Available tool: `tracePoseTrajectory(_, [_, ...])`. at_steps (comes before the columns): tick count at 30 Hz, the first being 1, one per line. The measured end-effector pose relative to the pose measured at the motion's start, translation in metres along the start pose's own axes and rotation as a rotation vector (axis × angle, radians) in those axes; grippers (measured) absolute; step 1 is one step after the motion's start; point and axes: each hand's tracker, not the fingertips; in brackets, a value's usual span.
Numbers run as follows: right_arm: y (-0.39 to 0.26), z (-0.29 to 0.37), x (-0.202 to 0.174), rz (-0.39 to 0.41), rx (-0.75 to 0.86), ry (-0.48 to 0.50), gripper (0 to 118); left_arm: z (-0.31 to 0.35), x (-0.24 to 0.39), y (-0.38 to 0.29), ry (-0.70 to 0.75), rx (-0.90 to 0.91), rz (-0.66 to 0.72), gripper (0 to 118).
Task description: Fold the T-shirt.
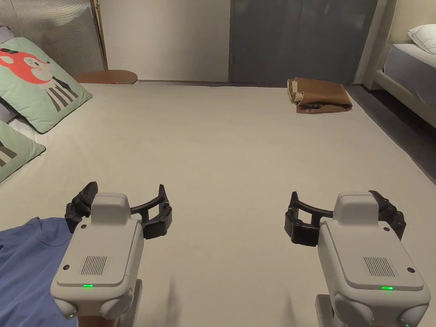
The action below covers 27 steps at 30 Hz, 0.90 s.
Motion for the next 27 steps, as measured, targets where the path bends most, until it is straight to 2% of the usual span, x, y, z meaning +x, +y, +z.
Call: tracePoseTrajectory(27, [-0.0019,-0.0021,0.0012,0.007,-0.002,0.004,118,-0.0021,0.0037,-0.0008,-0.007,0.003,-0.035,109])
